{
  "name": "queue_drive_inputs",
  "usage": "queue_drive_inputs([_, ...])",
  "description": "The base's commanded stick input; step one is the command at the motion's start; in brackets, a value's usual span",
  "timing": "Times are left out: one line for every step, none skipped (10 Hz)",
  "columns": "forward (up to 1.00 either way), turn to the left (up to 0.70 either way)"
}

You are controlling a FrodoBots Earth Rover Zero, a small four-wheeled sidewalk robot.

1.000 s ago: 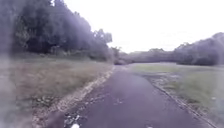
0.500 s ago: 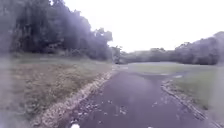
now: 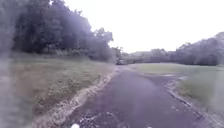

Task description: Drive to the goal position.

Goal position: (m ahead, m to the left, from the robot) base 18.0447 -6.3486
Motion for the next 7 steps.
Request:
queue_drive_inputs([0.70, -0.35])
queue_drive_inputs([0.70, -0.35])
queue_drive_inputs([0.70, -0.35])
queue_drive_inputs([0.70, 0.00])
queue_drive_inputs([0.70, 0.00])
queue_drive_inputs([0.70, 0.00])
queue_drive_inputs([0.70, 0.00])
